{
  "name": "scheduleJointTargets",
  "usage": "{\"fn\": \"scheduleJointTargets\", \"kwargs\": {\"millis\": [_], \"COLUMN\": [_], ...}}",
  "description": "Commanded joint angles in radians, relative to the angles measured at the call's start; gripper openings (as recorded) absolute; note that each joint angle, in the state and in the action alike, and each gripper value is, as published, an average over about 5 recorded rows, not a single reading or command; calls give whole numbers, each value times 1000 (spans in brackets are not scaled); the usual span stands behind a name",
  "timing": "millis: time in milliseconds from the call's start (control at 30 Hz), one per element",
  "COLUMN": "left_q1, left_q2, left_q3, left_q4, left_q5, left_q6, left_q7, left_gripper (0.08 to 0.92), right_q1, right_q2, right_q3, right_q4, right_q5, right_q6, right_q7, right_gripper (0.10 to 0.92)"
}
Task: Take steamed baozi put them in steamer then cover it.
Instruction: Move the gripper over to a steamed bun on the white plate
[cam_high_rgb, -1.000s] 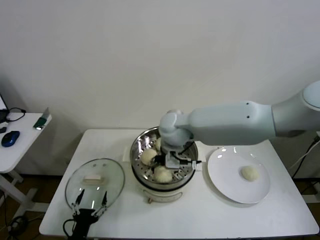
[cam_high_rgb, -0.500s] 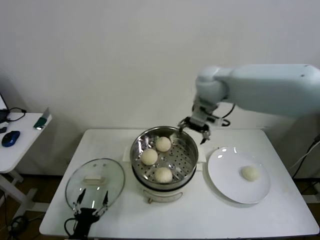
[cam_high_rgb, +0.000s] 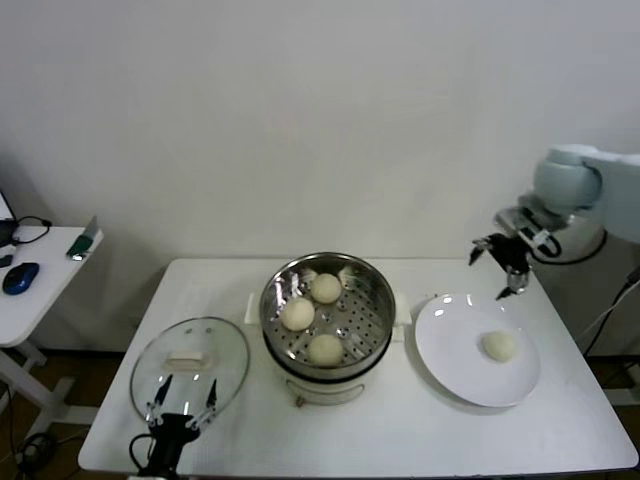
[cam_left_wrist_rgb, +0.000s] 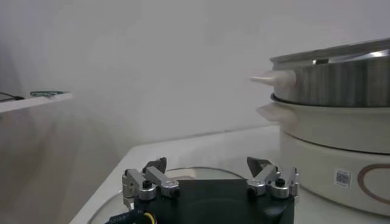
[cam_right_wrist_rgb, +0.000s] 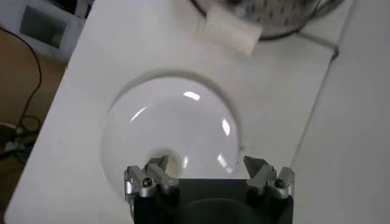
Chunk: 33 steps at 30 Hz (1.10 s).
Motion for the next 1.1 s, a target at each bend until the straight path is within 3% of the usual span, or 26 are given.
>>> {"fn": "scheduleJointTargets", "kwargs": {"millis": [33,633,1100], "left_q1": [5,10,8], "left_q2": [-1,-2,-1], "left_q3": [-6,-10,-10], "left_q4": [0,7,10], "left_q5": [-1,3,3], "left_q6": [-3,-2,-3], "left_q7": [-1,-2,-3], "left_gripper": [823,823,823], "right_q1": [-341,-724,-765], "right_q2": [-131,-32,-7], "right_q3": [199,523,601], "right_q4": [-76,-253,-315], "right_q5": [-177,-250,-262], "right_q6": [-126,-151,-137], "right_q7": [41,83,96], "right_gripper": [823,823,823]}}
